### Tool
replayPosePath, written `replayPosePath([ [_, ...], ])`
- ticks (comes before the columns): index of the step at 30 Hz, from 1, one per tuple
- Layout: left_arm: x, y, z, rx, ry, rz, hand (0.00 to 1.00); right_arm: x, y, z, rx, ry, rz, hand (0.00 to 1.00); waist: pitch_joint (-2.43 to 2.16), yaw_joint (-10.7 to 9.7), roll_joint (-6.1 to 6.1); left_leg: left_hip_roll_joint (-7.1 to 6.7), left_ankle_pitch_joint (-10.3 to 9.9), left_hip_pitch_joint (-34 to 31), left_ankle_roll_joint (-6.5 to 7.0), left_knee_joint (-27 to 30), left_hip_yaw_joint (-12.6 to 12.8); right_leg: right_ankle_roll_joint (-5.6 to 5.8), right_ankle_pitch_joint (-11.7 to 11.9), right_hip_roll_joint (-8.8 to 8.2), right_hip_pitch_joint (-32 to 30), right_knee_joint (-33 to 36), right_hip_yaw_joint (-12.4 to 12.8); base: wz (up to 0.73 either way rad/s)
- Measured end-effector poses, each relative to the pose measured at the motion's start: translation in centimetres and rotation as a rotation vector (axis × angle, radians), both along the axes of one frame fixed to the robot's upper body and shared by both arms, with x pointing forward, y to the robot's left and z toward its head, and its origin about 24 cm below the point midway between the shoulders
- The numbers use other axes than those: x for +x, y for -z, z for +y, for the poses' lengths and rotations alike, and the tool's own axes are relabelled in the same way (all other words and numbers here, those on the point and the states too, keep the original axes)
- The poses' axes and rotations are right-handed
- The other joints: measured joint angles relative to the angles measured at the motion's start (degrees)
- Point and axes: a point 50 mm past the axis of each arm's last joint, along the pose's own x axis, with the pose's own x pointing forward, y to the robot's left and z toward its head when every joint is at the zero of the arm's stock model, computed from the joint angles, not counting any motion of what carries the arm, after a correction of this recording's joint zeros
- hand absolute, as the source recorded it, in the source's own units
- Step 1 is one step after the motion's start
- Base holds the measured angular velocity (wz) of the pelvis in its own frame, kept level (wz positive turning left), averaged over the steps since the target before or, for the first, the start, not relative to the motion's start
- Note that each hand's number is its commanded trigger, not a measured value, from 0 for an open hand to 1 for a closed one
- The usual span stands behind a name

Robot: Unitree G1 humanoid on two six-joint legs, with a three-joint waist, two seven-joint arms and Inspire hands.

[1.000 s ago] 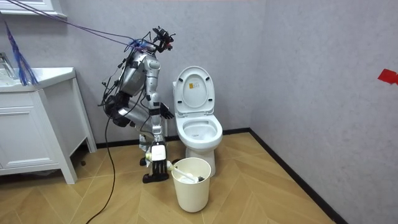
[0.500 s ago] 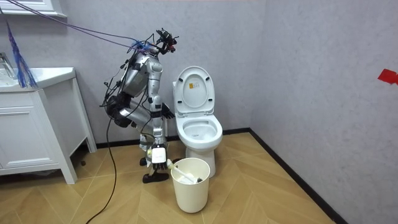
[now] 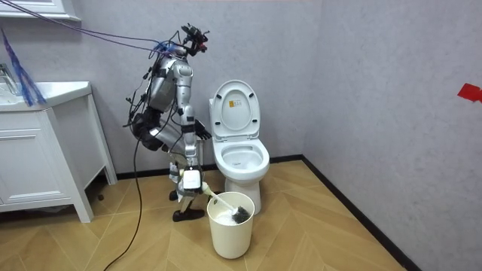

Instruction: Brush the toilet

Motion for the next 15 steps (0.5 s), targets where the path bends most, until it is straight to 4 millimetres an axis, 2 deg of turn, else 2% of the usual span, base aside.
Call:
replayPosePath([
  [8,-2.4,2.1,1.2,-0.001,-0.048,0.094,0.00,-3.3,2.1,1.3,0.094,0.038,0.060,1.00,-0.06,-0.2,-2.61,-0.31,0.9,13.8,0.18,-8.9,-0.7,1.46,1.7,0.98,14.7,-10.1,-1.8,0.01],
  [10,-3.3,2.9,1.5,0.000,-0.053,0.134,0.00,-4.2,2.5,1.7,0.114,0.043,0.093,1.00,-0.28,-0.2,-3.30,-0.32,1.0,17.6,0.21,-11.3,-0.8,1.73,2.0,1.17,18.6,-12.7,-2.3,0.00],
  [12,-4.4,3.9,2.3,0.003,-0.071,0.192,0.00,-5.3,3.2,2.4,0.138,0.042,0.120,1.00,-0.72,-0.2,-4.45,-0.37,1.5,22.7,0.17,-15.2,-0.9,2.37,2.7,1.84,23.6,-16.7,-2.3,0.00],
  [15,-5.9,4.8,3.2,0.011,-0.077,0.245,0.00,-6.4,3.5,2.4,0.144,0.010,0.143,1.00,-0.98,-0.2,-4.61,0.01,1.6,28.5,0.09,-18.7,-1.5,2.91,3.9,3.36,30.4,-22.5,-2.8,0.00],
])
